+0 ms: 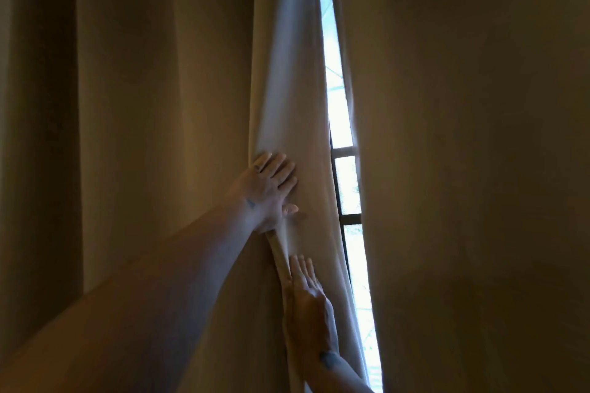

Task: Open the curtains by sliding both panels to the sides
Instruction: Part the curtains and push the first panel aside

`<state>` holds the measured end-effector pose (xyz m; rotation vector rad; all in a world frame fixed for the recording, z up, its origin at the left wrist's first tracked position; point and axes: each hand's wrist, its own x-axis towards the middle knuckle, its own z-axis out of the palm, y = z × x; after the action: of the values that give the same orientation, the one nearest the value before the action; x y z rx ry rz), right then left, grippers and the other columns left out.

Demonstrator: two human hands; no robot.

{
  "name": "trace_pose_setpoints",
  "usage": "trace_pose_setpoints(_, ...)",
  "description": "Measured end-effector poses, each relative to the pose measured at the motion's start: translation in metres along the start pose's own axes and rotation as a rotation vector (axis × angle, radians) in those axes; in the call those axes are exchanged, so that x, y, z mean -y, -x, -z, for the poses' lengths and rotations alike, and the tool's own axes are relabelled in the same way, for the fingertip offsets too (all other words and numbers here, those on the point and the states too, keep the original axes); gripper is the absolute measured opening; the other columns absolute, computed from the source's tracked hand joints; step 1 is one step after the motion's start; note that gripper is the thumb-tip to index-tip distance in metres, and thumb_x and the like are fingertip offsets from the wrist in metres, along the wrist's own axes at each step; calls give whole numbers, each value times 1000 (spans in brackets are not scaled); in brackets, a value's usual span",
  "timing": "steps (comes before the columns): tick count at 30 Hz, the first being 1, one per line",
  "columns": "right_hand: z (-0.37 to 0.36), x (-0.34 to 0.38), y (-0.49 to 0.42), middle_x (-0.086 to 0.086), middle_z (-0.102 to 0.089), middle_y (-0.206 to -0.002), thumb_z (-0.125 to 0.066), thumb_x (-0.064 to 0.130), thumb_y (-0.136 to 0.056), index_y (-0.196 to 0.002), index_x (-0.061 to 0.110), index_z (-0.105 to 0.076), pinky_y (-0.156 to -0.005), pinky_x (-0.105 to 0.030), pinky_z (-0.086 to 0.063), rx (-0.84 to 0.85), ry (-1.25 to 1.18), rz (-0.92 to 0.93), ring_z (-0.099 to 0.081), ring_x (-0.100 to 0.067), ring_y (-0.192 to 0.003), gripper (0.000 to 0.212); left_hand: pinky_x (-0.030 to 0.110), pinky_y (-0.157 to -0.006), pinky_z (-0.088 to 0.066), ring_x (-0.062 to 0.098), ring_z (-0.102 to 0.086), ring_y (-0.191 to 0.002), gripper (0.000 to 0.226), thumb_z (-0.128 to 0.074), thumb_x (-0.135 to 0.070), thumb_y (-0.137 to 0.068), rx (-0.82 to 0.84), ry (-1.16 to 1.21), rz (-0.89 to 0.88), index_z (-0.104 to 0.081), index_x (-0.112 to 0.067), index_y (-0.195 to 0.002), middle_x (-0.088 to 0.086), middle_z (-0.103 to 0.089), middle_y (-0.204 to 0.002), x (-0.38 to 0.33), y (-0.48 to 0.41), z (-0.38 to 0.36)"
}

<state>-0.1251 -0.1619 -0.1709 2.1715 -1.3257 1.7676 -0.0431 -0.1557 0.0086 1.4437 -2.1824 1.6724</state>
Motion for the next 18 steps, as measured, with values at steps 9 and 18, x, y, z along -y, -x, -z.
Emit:
trace_pose_setpoints(9,-65,37,-3,-20,-43,-137,-43,6,-89,-129,5,-38,-101,-44,-39,-86,-87,52,-31,-36,-131,40,40,-115,7,23,7,-143,62,-22,-49,-95,7,26,53,-10,-16,-146,4,-1,-157,47,27,-45)
trace_pose_setpoints(18,-133,83,-10,-20,-44,-136,-41,7,-88,-127,8,-42,-94,-47,-46,-169,-122,20,-36,-37,-127,40,38,-117,6,19,8,-142,64,-18,-52,-94,-4,-27,19,-5,-17,-146,1,1,-157,101,59,-86)
